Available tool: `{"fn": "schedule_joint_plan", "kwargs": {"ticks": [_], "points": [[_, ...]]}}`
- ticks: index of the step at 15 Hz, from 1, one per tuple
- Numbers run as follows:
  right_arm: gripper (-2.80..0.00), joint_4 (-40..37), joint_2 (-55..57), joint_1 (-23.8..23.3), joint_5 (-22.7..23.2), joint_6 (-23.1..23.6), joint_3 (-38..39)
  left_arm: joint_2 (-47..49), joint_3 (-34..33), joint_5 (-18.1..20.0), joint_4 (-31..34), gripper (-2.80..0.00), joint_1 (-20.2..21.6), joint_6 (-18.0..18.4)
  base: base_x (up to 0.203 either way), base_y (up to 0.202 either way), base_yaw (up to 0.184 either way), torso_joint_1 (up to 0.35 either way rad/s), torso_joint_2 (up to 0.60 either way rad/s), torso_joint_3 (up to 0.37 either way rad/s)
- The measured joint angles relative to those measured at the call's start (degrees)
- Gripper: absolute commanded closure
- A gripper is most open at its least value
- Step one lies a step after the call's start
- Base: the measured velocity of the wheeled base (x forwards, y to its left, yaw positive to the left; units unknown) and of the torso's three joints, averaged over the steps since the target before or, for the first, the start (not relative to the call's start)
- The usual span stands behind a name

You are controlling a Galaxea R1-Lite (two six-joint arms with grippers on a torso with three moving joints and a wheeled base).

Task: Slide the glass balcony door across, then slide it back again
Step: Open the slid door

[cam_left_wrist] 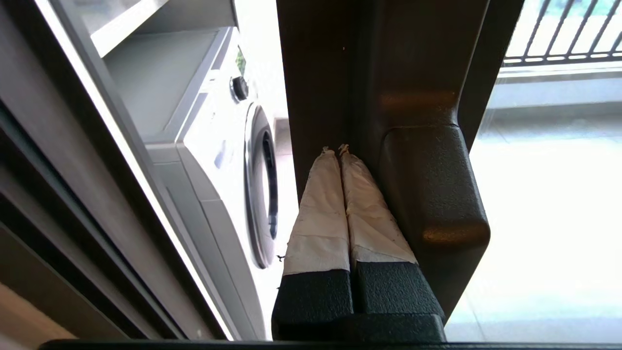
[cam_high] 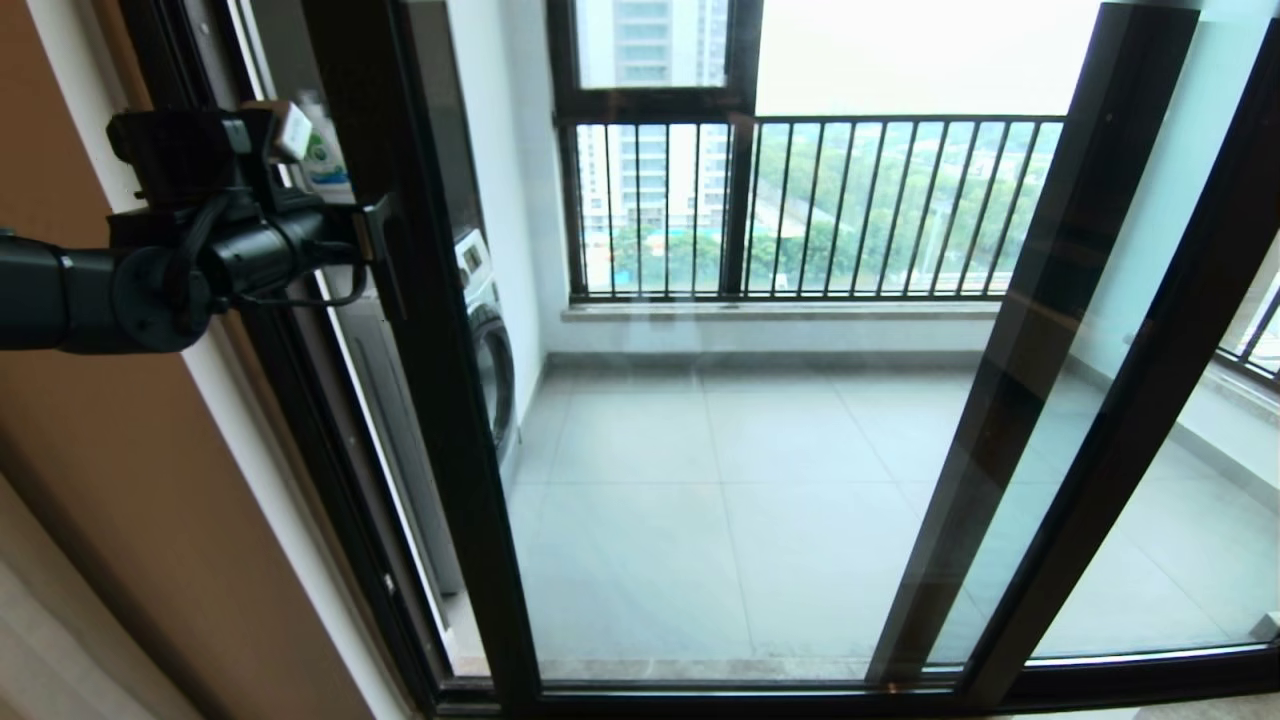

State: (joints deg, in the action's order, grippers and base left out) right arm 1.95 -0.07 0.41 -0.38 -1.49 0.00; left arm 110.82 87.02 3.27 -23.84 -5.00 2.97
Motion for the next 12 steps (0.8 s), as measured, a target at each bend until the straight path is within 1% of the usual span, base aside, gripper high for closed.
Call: {"fn": "schedule_joint_plan", "kwargs": {"ticks": [2,6,12], "points": [[0.00,0.0,0.0,0.0,0.0,0.0,0.0,0.3,0.4,-0.4,0.0,0.00,-1.1,0.0,0.000,0.000,0.000,0.000,0.00,0.000],[0.00,0.0,0.0,0.0,0.0,0.0,0.0,2.7,4.1,-6.1,-0.2,0.00,-4.2,0.1,0.000,0.000,0.000,0.000,0.00,0.000],[0.00,0.0,0.0,0.0,0.0,0.0,0.0,4.6,5.4,-7.3,-0.4,0.00,-8.2,0.6,0.000,0.000,0.000,0.000,0.00,0.000]]}}
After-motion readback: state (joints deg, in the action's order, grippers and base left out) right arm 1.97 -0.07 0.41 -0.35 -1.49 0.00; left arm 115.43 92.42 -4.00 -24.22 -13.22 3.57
